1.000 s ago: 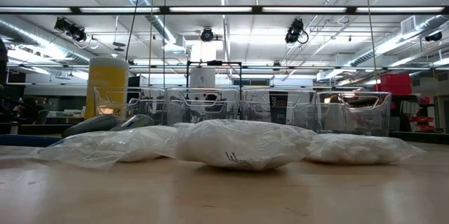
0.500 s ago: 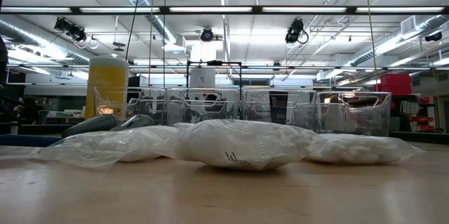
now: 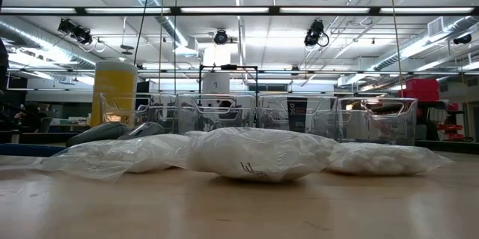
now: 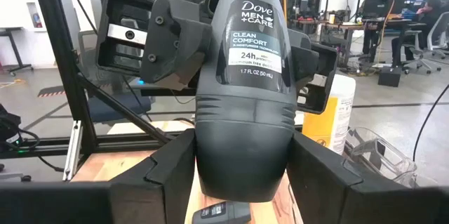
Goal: Pick & Place Travel size toiletries
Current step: Put the black deodorant into the middle left transparent bin
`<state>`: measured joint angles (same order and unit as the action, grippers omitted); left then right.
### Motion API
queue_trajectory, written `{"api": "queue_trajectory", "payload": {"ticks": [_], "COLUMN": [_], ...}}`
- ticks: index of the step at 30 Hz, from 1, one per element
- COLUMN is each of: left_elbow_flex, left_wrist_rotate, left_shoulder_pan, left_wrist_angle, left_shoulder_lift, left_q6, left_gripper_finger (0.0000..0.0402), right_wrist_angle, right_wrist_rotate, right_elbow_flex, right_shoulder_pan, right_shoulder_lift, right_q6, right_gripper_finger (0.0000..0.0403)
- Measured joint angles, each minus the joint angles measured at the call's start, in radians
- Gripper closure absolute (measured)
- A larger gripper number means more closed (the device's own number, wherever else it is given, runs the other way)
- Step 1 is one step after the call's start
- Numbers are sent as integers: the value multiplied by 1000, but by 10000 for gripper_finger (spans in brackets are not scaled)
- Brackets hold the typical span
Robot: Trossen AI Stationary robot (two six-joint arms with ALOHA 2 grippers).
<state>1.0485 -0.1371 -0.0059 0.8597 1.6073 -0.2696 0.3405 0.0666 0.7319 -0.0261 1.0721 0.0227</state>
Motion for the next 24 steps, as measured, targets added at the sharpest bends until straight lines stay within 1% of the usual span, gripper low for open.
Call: {"api": "queue_trajectory", "payload": {"ticks": [7,17,24], "left_elbow_flex": [0,0,0], "left_wrist_rotate": [0,0,0], "left_shoulder_pan": [0,0,0], "left_wrist_angle": [-2,-7,-9], "left_shoulder_lift": [0,-1,-1], "left_q6": [-22,-31,-40], "left_gripper_finger": [178,183,187], "right_wrist_angle": [0,0,0], "right_wrist_rotate": [1,1,1], "right_elbow_flex": [0,0,0], "right_shoulder_pan": [0,0,0], "right_shoulder_lift": [0,0,0], "right_q6": [2,0,-6], "right_gripper_finger": [204,204,180]}}
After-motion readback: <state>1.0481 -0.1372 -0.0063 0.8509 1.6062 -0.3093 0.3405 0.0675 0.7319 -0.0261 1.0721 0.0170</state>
